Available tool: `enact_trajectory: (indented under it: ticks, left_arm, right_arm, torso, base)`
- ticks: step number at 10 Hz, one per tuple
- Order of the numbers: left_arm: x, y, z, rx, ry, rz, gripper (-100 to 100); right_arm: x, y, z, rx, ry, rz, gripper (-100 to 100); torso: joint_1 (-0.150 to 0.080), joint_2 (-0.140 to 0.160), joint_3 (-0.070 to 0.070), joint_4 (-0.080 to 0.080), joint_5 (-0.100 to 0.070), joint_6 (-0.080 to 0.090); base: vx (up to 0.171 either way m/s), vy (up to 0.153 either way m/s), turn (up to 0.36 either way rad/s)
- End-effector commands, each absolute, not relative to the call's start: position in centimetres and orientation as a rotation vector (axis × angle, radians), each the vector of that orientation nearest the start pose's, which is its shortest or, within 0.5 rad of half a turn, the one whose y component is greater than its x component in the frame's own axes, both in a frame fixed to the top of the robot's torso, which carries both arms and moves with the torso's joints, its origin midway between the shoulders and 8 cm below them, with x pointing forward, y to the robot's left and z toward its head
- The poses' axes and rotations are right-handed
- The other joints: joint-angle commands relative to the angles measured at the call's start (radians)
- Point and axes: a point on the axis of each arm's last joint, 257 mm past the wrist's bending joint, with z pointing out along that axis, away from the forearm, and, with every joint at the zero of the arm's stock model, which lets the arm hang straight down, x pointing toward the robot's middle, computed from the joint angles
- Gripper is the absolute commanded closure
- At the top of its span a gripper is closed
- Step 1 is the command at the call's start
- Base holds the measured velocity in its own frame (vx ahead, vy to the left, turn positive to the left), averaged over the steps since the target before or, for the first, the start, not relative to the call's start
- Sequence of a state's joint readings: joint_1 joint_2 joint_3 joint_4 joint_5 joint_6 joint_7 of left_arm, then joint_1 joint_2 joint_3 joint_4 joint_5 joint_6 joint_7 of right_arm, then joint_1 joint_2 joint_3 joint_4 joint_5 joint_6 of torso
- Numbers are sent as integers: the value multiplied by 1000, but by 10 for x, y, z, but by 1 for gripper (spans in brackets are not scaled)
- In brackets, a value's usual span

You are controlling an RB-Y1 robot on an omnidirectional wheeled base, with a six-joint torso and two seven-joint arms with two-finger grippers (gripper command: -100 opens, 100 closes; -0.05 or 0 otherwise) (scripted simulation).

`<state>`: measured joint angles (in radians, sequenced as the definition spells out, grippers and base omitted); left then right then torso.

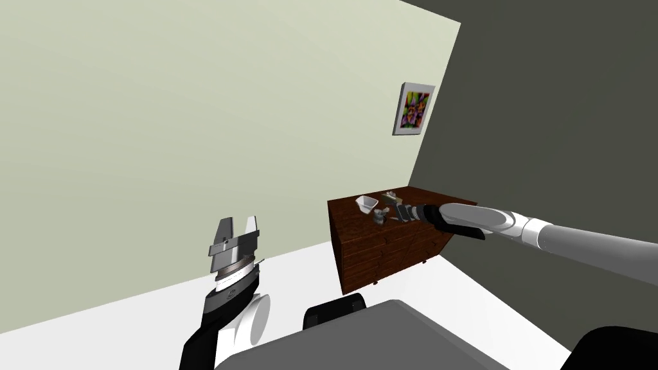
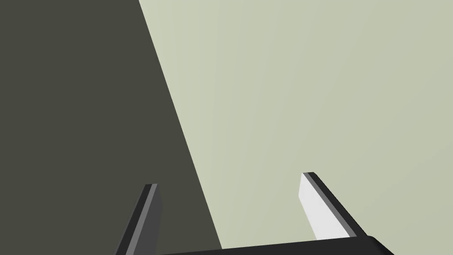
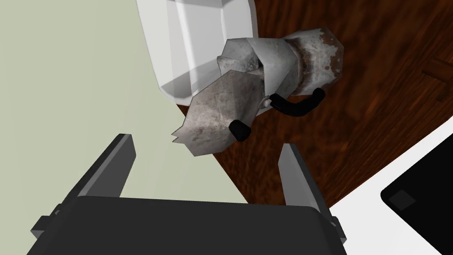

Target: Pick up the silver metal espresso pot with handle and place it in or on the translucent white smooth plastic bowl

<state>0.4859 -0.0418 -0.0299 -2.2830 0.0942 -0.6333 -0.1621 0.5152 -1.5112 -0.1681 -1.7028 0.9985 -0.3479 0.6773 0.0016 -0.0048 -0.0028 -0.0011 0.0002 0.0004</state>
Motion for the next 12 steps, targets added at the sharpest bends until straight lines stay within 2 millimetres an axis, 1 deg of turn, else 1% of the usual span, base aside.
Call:
enact_trajectory:
  ticks: [1, 2, 3, 4, 8, 9, 10, 11, 12]
  left_arm:
    - [318, 283, 53, -583, 448, -1263, 0]
    - [318, 283, 53, -583, 448, -1263, 0]
    - [318, 283, 53, -583, 448, -1263, 0]
    - [318, 283, 53, -583, 448, -1263, 0]
    - [318, 283, 53, -583, 448, -1263, 0]
    - [318, 283, 53, -583, 448, -1263, 0]
    - [318, 283, 53, -583, 448, -1263, 0]
    - [318, 283, 53, -583, 448, -1263, 0]
    - [318, 283, 53, -583, 448, -1263, 0]
  right_arm:
    - [427, -501, -153, -1695, 1485, -750, -100]
    - [427, -501, -154, -1700, 1485, -752, 0]
    - [427, -501, -154, -1699, 1485, -752, -100]
    - [427, -501, -154, -1699, 1485, -752, 100]
    - [426, -501, -155, -1702, 1487, -749, 100]
    - [426, -501, -155, -1702, 1487, -748, 0]
    - [426, -501, -155, -1702, 1487, -748, 100]
    - [426, -501, -156, -1703, 1487, -748, 0]
    - [438, -511, -131, -1689, 1486, -780, 100]
  torso:
    - [0, 0, 0, 0, 0, 0]
    - [-1, 2, 1, 0, 0, 0]
    - [-2, 4, 2, 1, 0, 0]
    - [-2, 5, 3, 1, 0, 1]
    - [-2, 6, 4, 2, -1, 0]
    - [-2, 5, 3, 2, -1, 0]
    - [-3, 5, 3, 2, -1, -1]
    - [-3, 5, 3, 2, -1, -1]
    - [-3, 5, 3, 2, -1, -1]
  base:
    - [39, 10, 14]
    - [7, 2, -1]
    - [0, 0, 0]
    - [0, 0, 0]
    - [0, 0, 0]
    - [0, 0, 0]
    - [0, 0, 0]
    - [0, 0, 0]
    - [-63, -6, 38]
